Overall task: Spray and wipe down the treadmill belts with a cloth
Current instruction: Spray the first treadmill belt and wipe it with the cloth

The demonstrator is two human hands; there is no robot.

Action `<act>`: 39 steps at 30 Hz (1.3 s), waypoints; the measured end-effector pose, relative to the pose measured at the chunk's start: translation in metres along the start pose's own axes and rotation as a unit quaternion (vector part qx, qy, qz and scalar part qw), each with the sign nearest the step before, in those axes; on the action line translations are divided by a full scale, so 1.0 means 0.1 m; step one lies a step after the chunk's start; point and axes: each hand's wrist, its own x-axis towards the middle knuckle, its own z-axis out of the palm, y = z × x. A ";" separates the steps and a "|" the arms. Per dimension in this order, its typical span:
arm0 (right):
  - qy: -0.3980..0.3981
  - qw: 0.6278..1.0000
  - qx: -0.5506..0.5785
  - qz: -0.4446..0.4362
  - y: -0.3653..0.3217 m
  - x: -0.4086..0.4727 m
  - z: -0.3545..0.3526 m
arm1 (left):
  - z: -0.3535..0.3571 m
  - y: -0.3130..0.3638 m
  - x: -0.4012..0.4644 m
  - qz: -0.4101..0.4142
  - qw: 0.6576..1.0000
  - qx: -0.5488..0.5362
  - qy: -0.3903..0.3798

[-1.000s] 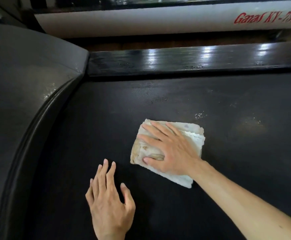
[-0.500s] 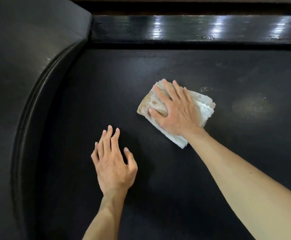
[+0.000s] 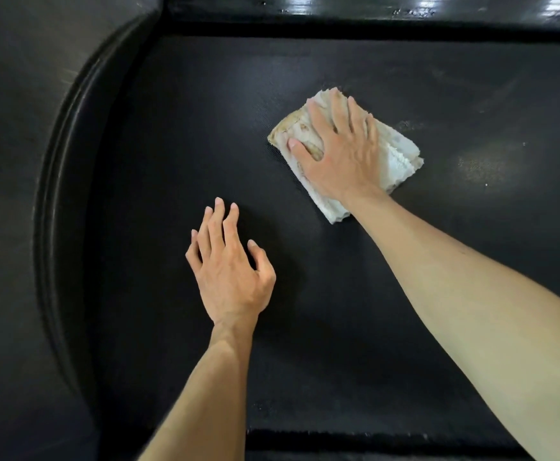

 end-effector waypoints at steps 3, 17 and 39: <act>-0.020 0.995 0.007 -0.096 0.00 -0.15 -0.02 | -0.01 0.00 0.00 -0.002 1.000 -0.001 0.003; -0.024 0.999 0.031 0.020 -0.11 0.47 -0.03 | 0.00 0.02 0.01 -0.008 1.000 0.005 -0.003; -0.050 0.988 0.030 -0.143 -0.23 0.36 -0.03 | 0.01 0.02 0.02 -0.015 1.000 0.012 -0.011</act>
